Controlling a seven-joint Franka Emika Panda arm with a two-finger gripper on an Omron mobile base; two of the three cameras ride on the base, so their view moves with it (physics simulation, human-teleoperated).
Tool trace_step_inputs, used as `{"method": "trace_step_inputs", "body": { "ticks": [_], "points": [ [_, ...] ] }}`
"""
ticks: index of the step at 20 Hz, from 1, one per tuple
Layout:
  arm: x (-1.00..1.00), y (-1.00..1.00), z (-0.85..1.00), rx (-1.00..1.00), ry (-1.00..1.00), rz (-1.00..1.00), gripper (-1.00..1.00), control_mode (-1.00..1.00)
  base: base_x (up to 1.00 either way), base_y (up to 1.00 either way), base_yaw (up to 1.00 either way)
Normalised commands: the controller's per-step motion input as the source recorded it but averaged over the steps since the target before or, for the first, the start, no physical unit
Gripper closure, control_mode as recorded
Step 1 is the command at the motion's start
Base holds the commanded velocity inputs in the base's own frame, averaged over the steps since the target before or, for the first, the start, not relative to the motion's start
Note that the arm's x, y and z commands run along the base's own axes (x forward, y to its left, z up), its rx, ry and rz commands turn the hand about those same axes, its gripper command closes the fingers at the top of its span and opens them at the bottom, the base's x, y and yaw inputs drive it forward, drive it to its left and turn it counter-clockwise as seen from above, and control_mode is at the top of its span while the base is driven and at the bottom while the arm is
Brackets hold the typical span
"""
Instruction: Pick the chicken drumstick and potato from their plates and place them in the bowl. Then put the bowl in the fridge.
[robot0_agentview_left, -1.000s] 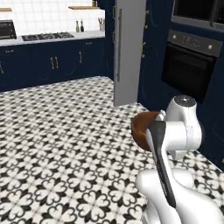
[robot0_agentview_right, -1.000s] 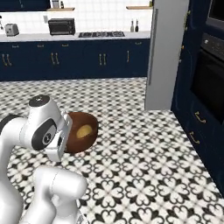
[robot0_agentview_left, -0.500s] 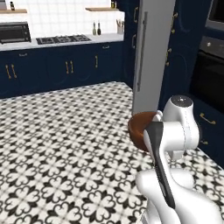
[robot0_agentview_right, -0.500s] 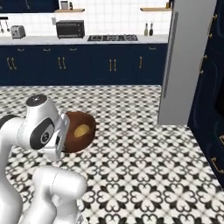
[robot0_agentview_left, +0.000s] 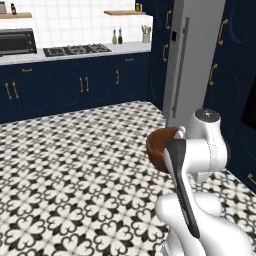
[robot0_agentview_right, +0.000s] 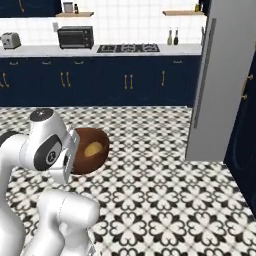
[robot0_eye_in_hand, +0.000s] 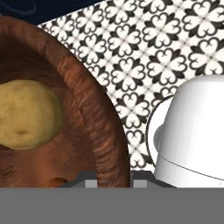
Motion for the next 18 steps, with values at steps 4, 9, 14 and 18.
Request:
{"method": "trace_step_inputs", "body": {
  "ticks": [4,9,14,18],
  "points": [
    [0.00,0.00,0.00,0.00,0.00,0.00,1.00,1.00,1.00,0.00,0.00],
    [0.00,0.00,0.00,0.00,0.00,0.00,1.00,1.00,1.00,0.00,0.00],
    [0.00,0.00,0.00,0.00,0.00,0.00,1.00,1.00,1.00,0.00,0.00],
    [0.00,0.00,0.00,0.00,0.00,0.00,1.00,1.00,1.00,0.00,0.00]
  ]
}}
